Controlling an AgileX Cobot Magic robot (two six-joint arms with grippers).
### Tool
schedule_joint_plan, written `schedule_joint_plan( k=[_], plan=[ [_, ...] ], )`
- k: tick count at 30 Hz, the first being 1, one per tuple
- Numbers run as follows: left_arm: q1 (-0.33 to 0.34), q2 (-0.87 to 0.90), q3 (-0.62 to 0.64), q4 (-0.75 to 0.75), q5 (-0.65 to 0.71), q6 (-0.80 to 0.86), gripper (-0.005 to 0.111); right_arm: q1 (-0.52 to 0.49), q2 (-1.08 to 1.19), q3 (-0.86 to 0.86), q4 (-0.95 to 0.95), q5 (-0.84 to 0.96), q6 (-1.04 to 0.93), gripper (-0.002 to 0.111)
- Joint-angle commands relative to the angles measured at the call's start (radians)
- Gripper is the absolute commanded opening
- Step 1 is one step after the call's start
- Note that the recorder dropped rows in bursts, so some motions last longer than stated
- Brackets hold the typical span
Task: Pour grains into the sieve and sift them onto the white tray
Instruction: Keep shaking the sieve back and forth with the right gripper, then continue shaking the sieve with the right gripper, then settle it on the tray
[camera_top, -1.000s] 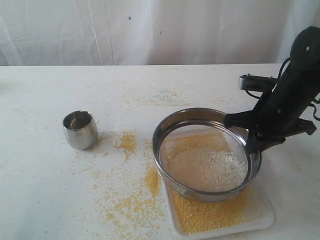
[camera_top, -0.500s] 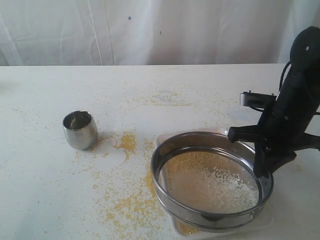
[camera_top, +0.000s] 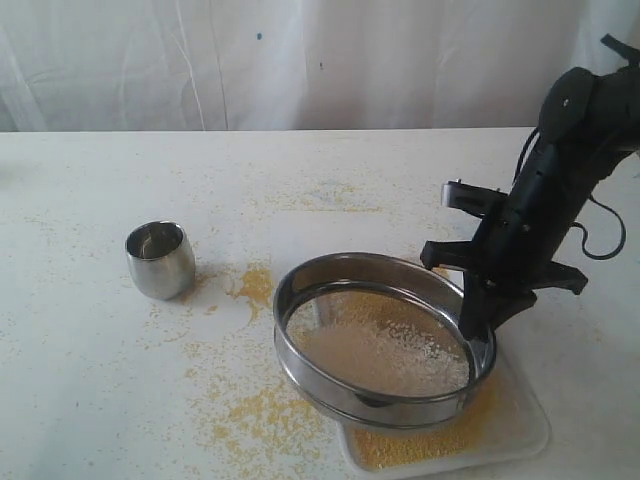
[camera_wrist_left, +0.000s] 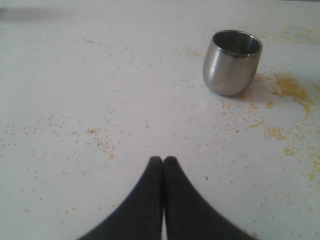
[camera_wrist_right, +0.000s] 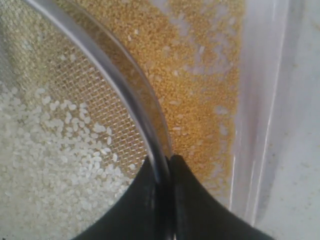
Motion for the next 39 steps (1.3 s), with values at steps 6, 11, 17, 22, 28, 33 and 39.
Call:
schedule_joint_plan(
  k=[6,11,17,22,28,33,39],
  plan=[
    [-0.006,-0.004,0.005,-0.01,0.002,0.0,0.0,-0.003,-0.002,-0.005,-0.057,0.02,-0.092,0.0],
    [-0.006,-0.004,0.005,-0.01,0.002,0.0,0.0,-0.003,-0.002,-0.005,-0.059,0.02,-0.092,0.0],
    [-0.006,-0.004,0.005,-0.01,0.002,0.0,0.0,-0.003,-0.002,-0.026,-0.087,-0.131,-0.08,0.0],
    [-0.006,-0.004,0.005,-0.01,0.002,0.0,0.0,0.002,-0.041,-0.006,-0.033,0.02,0.032,0.0],
    [-0.006,-0.004,0.005,-0.01,0.002,0.0,0.0,-0.01,-0.038,-0.051,-0.158,0.02,0.139,0.0],
    [-0.006,-0.004,0.005,-0.01,0.002,0.0,0.0,0.005,-0.067,0.039,-0.161,-0.098,0.033,0.0],
    [-0.006,-0.004,0.005,-0.01,0.002,0.0,0.0,-0.002,-0.066,0.044,-0.177,0.02,0.095,0.0]
  ],
)
